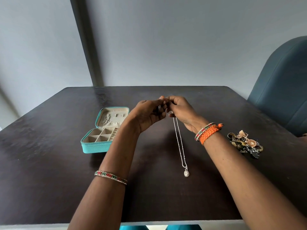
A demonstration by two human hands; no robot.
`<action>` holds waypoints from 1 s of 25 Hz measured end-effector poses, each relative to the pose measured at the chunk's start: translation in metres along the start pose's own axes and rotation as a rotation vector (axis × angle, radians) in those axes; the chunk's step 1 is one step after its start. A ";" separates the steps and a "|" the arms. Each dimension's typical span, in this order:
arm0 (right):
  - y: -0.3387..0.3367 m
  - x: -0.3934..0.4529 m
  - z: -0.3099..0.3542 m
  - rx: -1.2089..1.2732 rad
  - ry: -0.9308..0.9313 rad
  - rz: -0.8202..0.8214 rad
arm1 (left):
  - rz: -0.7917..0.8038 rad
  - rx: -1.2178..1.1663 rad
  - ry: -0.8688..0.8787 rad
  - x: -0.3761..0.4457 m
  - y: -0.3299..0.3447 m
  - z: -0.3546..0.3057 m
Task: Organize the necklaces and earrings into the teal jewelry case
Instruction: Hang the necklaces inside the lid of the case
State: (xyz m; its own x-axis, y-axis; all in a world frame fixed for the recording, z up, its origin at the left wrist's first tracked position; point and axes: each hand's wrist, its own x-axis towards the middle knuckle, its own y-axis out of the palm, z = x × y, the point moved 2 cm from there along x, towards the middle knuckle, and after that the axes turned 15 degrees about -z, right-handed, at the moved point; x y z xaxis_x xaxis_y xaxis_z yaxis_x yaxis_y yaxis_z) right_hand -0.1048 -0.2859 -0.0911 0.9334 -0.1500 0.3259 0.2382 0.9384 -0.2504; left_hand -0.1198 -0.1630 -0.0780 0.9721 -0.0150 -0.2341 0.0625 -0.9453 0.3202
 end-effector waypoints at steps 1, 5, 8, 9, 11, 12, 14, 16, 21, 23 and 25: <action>0.002 0.000 0.001 -0.012 -0.006 -0.003 | 0.011 -0.013 -0.018 0.000 -0.001 -0.001; 0.011 -0.004 0.002 -0.083 -0.089 -0.021 | 0.006 -0.019 -0.078 0.000 -0.009 -0.006; 0.010 -0.001 0.000 -0.190 -0.225 -0.045 | -0.086 0.014 0.039 0.003 -0.009 -0.004; 0.009 -0.001 0.001 -0.185 -0.248 -0.067 | -0.121 0.057 0.133 0.005 -0.008 -0.004; 0.006 0.000 0.003 -0.173 -0.270 -0.093 | -0.234 0.257 0.383 0.008 -0.010 -0.006; 0.005 -0.002 0.004 -0.179 -0.271 -0.090 | -0.284 0.339 0.471 0.008 -0.011 -0.008; 0.008 -0.003 0.005 -0.151 -0.258 -0.063 | -0.318 0.382 0.487 0.003 -0.015 -0.011; 0.010 -0.006 0.008 -0.083 -0.235 -0.023 | -0.325 0.370 0.430 -0.004 -0.019 -0.013; -0.005 -0.028 0.031 0.045 -0.237 0.018 | -0.292 0.519 0.555 -0.031 -0.023 -0.032; -0.014 -0.036 0.038 0.000 -0.272 -0.056 | -0.282 0.626 0.597 -0.046 -0.021 -0.044; -0.022 -0.044 0.051 0.019 -0.307 -0.112 | -0.284 0.689 0.631 -0.062 -0.017 -0.053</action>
State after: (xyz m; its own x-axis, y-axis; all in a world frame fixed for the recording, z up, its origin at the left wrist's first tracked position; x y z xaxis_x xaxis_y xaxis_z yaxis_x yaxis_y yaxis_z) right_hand -0.1648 -0.2842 -0.0531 0.7766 -0.1543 0.6108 0.3269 0.9275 -0.1813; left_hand -0.1689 -0.1291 -0.0202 0.8963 0.2300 0.3792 0.3621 -0.8732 -0.3262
